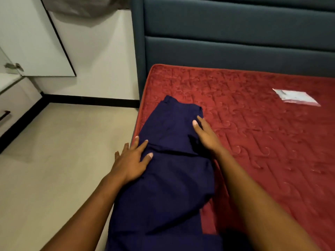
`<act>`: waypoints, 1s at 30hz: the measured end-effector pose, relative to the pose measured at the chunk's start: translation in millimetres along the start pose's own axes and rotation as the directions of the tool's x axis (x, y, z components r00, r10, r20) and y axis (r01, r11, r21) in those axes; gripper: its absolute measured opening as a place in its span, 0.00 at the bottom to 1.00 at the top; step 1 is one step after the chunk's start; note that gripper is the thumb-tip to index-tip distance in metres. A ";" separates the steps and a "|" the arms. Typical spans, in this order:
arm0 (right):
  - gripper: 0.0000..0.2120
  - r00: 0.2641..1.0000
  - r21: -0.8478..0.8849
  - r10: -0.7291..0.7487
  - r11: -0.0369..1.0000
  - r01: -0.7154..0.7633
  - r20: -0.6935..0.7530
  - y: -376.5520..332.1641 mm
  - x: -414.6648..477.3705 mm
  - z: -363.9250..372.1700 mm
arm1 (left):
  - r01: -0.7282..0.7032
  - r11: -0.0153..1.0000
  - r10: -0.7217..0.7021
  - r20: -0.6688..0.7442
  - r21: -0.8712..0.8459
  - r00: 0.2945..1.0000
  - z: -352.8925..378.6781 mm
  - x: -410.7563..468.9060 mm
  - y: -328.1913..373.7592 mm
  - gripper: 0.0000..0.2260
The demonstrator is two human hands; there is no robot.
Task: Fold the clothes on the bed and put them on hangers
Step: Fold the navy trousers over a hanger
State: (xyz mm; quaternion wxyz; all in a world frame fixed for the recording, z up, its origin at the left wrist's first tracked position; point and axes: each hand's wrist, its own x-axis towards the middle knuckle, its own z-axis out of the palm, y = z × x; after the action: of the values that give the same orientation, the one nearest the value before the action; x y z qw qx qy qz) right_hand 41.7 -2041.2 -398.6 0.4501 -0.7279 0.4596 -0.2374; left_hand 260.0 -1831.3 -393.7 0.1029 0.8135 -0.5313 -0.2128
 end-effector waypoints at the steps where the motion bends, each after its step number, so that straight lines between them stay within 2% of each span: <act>1: 0.28 0.999 0.153 0.035 0.988 -0.032 -0.016 6.2 -31.6 0.2 | 0.023 1.000 -0.023 -0.016 -0.002 1.000 1.8 -12.8 0.0 0.30; 3: 0.20 0.990 0.340 0.137 0.932 -0.124 -0.014 22.4 -88.2 1.7 | 0.055 0.998 -0.054 -0.092 0.008 0.994 7.1 -41.9 2.7 0.30; 5: 0.15 0.975 0.541 0.216 0.827 -0.154 -0.051 33.0 -123.0 3.4 | 0.087 0.995 -0.096 -0.250 -0.046 0.963 9.7 -69.9 10.9 0.27; 7: 0.21 0.949 0.683 0.307 0.707 -0.181 -0.066 16.8 -152.0 -1.1 | 0.149 0.984 -0.177 -0.441 -0.097 0.880 12.3 -98.6 22.2 0.23; 8: 0.26 0.938 0.677 0.337 0.710 -0.194 -0.085 6.8 -168.2 -2.9 | 0.185 0.976 -0.219 -0.518 -0.116 0.827 14.4 -114.3 28.4 0.21; 10: 0.34 0.943 0.576 0.313 0.794 -0.195 -0.112 -4.0 -208.6 0.1 | 0.202 0.957 -0.287 -0.589 -0.206 0.756 22.3 -145.7 37.9 0.16; 12: 0.41 0.967 0.411 0.248 0.888 -0.206 -0.052 -8.7 -253.5 9.9 | 0.222 0.926 -0.361 -0.549 -0.305 0.754 32.7 -172.2 43.2 0.16; 13: 0.42 0.976 0.244 0.218 0.946 -0.211 0.001 -11.1 -272.9 12.7 | 0.255 0.915 -0.390 -0.520 -0.313 0.760 37.5 -184.1 45.1 0.18; 14: 0.43 0.975 0.007 0.217 0.976 -0.218 0.047 -9.8 -290.3 15.0 | 0.288 0.905 -0.414 -0.491 -0.314 0.766 41.5 -198.0 47.0 0.21; 15: 0.44 0.972 -0.260 0.226 0.944 -0.202 0.064 -8.8 -302.0 16.7 | 0.307 0.898 -0.429 -0.463 -0.316 0.776 45.6 -208.3 47.8 0.23; 16: 0.44 0.966 -0.474 0.249 0.860 -0.188 0.069 -11.9 -311.2 18.6 | 0.319 0.889 -0.441 -0.431 -0.327 0.787 48.5 -215.9 48.5 0.26; 17: 0.41 0.960 -0.595 0.271 0.783 -0.181 0.065 -16.6 -321.5 21.3 | 0.330 0.877 -0.455 -0.383 -0.348 0.804 51.5 -223.4 48.6 0.28; 18: 0.34 0.962 -0.644 0.265 0.749 -0.158 0.071 -24.2 -328.5 24.6 | 0.343 0.859 -0.472 -0.330 -0.380 0.817 51.7 -227.3 50.2 0.29; 20: 0.18 0.979 -0.624 0.172 0.779 -0.068 0.107 -41.7 -341.4 36.5 | 0.347 0.820 -0.496 -0.264 -0.455 0.827 50.9 -229.4 48.9 0.28; 22: 0.08 0.984 -0.509 0.054 0.860 0.041 0.171 -57.0 -350.7 51.1 | 0.296 0.809 -0.472 -0.261 -0.508 0.842 44.3 -226.4 45.8 0.22; 24: 0.07 0.963 -0.374 0.016 0.923 0.090 0.271 -73.1 -360.9 58.0 | 0.178 0.806 -0.406 -0.308 -0.565 0.861 30.7 -226.2 40.5 0.17; 26: 0.15 0.915 -0.229 0.032 0.971 0.067 0.403 -90.8 -369.7 49.1 | 0.084 0.765 -0.394 -0.361 -0.638 0.845 15.9 -225.5 33.1 0.10; 28: 0.18 0.846 -0.249 0.054 0.964 0.095 0.531 -103.7 -370.7 29.7 | 0.050 0.707 -0.407 -0.348 -0.705 0.844 2.2 -223.8 22.9 0.11; 30: 0.13 0.804 -0.344 0.103 0.930 0.132 0.586 -111.5 -356.5 6.8 | 0.040 0.701 -0.359 -0.304 -0.712 0.882 -10.0 -221.0 14.9 0.13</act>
State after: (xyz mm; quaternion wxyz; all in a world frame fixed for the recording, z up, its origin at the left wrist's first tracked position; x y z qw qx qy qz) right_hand -68.1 -1704.3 -280.1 0.4246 -0.8400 0.3259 0.0893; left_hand 176.1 -1637.3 -326.6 0.4847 0.7962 -0.2848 -0.2236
